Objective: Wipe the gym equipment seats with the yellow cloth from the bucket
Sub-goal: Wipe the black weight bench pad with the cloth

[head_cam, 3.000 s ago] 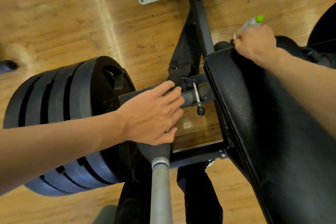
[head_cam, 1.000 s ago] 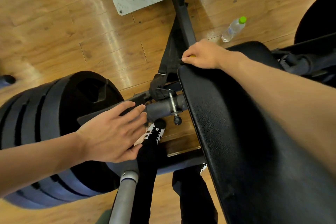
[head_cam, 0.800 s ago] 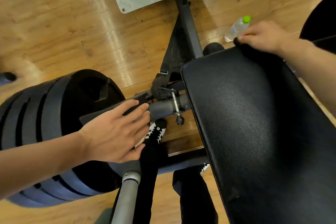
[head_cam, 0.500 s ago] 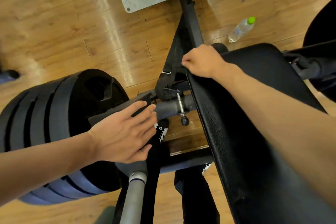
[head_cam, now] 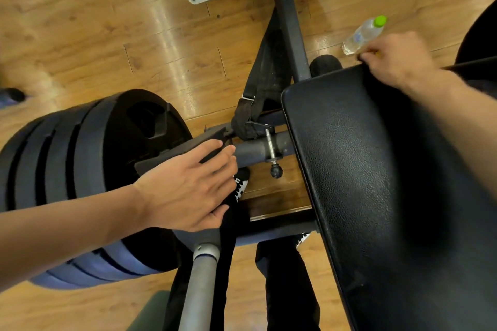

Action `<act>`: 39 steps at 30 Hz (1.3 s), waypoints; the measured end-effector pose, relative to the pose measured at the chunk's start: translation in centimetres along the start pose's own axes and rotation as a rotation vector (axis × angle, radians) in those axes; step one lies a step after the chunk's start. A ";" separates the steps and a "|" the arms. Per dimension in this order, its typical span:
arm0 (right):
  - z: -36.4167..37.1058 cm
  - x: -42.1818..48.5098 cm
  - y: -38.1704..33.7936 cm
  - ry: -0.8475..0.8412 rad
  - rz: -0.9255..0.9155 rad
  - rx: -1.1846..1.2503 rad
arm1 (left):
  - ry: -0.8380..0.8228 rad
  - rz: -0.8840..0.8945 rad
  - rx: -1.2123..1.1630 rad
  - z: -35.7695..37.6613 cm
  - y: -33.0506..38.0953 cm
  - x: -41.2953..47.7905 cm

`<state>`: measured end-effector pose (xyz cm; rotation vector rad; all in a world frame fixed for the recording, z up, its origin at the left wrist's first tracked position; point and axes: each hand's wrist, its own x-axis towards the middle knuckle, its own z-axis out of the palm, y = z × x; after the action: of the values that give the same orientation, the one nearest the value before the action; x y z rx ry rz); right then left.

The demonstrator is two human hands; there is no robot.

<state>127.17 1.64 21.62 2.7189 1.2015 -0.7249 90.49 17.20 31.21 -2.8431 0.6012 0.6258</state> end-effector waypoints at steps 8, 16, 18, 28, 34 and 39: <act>3.5 -0.3 -13.2 -0.115 -0.329 0.078 | -0.016 0.020 -0.018 -0.1 0.0 -0.1; 0.5 -0.3 5.2 0.077 0.062 0.062 | 0.000 0.002 -0.017 0.2 0.2 0.0; 0.5 -1.4 6.9 0.074 0.155 0.131 | 0.007 0.001 -0.019 0.1 0.2 0.0; 2.0 -9.3 8.0 0.222 0.225 0.176 | -0.048 -0.006 -0.049 -0.2 0.2 -0.1; 1.2 -19.6 9.6 0.177 0.270 0.277 | -0.025 -0.011 -0.066 -0.4 0.4 -0.2; 0.9 -30.7 11.1 0.167 0.293 0.348 | -0.005 -0.017 -0.067 0.3 0.4 -0.2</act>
<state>116.97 -27.09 33.43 3.2016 0.7259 -0.7387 90.02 17.00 31.00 -2.9050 0.5649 0.6620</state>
